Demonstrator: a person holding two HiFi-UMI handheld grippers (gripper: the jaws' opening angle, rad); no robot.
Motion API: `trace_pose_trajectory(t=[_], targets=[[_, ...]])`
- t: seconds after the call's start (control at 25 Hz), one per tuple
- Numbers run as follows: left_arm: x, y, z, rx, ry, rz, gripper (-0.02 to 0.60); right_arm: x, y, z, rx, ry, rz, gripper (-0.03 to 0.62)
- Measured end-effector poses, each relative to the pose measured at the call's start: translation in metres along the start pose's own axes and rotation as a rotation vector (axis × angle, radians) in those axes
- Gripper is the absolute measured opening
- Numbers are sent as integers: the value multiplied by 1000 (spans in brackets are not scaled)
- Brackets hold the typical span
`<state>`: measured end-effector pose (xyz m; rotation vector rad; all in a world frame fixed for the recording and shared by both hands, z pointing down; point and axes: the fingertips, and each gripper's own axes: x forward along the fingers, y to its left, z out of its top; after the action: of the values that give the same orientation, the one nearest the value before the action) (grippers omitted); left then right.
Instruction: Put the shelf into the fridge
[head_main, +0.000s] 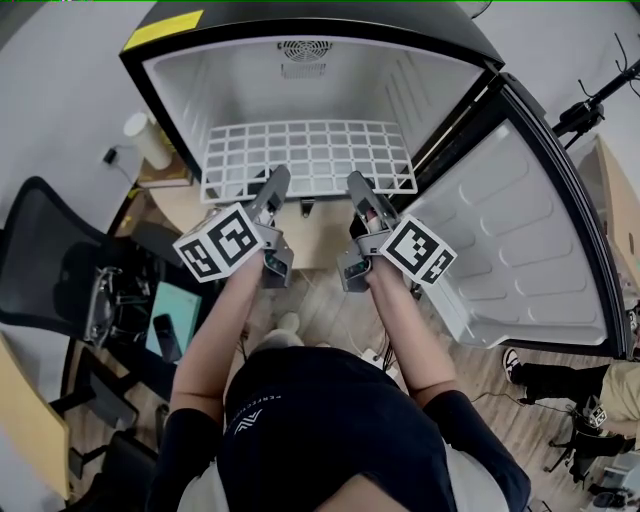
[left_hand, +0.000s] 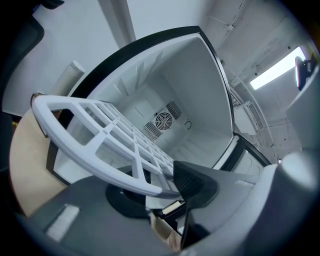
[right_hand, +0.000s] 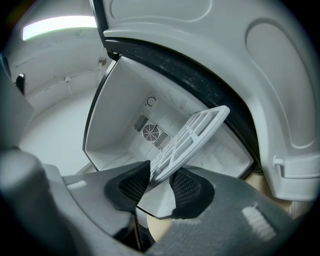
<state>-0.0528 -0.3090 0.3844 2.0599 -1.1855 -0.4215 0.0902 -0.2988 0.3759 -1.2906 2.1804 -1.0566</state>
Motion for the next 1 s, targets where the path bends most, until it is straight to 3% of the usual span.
trace_pose_trajectory(t=[0.68,0.88,1.0], targets=[[12,6,7,16,-22,-13,164,12,-6,4,-3,-11,-33,132],[9,3,6,-63,-44,-31,143,11,-5,3,5,-8,-21,133],[2,2,3,-60,-59,-42,153,7,-4,1,-7,-9,-31,140]])
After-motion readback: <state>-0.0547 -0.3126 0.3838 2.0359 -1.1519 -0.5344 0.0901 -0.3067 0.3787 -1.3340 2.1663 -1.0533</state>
